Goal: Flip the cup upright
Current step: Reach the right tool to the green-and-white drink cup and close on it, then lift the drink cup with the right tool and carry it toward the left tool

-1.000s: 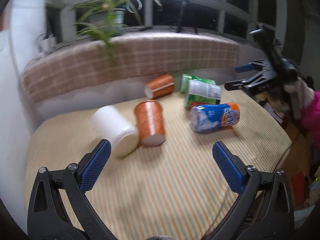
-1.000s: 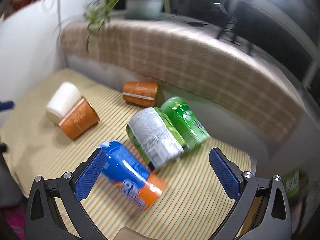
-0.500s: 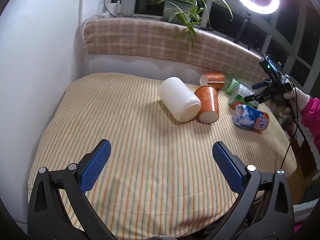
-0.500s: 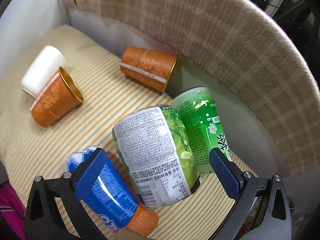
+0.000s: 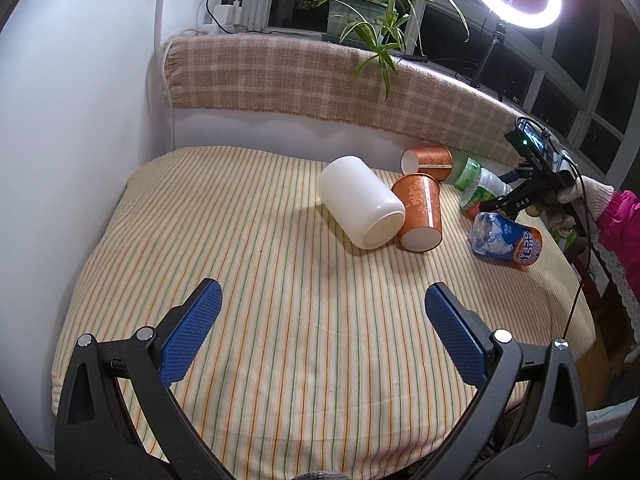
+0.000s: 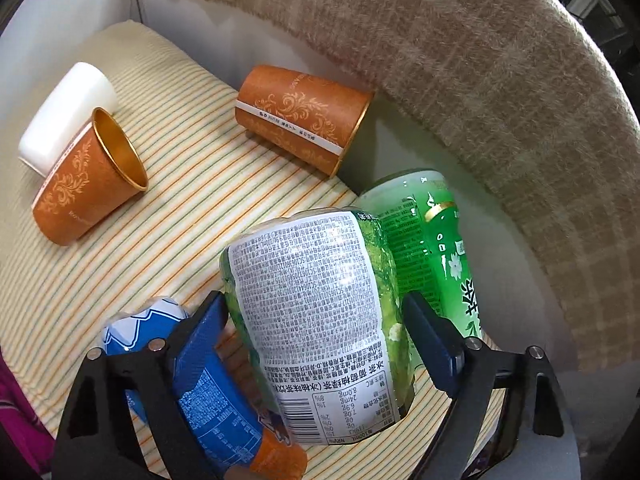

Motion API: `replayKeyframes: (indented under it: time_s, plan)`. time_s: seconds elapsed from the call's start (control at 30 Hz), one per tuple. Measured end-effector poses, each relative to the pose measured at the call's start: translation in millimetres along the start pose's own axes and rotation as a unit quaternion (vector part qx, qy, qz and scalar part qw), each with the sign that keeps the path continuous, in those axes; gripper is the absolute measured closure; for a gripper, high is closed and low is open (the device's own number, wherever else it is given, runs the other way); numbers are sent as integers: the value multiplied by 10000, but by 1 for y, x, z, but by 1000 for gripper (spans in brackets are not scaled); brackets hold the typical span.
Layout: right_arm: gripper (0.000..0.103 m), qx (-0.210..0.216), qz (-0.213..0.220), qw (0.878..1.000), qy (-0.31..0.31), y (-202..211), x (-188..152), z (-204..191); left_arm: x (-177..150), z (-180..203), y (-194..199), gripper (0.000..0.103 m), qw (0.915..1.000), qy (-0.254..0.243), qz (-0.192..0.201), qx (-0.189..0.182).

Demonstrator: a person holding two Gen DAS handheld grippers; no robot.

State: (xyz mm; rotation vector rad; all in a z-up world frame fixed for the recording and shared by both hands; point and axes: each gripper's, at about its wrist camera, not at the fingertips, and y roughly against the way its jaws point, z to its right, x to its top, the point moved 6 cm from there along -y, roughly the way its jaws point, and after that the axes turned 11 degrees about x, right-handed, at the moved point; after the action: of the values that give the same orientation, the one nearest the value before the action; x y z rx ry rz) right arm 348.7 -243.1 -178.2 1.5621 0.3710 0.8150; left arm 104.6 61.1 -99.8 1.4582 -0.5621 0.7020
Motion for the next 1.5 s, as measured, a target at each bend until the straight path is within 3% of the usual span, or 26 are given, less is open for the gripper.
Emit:
replayKeyframes:
  time_s: [0.27, 0.43, 0.63, 0.8, 1.03, 1.3, 1.5]
  plan:
    - [15, -273, 296, 9989, 252, 41, 11, -11, 0, 7, 2, 0, 10000, -66, 11, -22]
    - [15, -368, 755, 9954, 450, 94, 18, -30, 0, 6, 8, 0, 9999, -69, 74, -27]
    - [15, -27, 1062, 9884, 1085, 138, 5, -94, -3, 4, 23, 0, 9998, -71, 191, -83]
    - [15, 299, 999, 9802, 1681, 125, -22, -162, -8, 5, 40, 0, 9994, -73, 305, -162]
    - [15, 794, 684, 9706, 2166, 83, -40, -223, -17, 7, 57, 0, 9990, -145, 389, -183]
    - [14, 975, 312, 9683, 2278, 46, -52, -241, -21, 9, 67, 0, 9983, -352, 446, -99]
    - [14, 1090, 337, 9732, 1998, 48, -48, -234, -23, 14, 66, 0, 9980, -476, 405, -94]
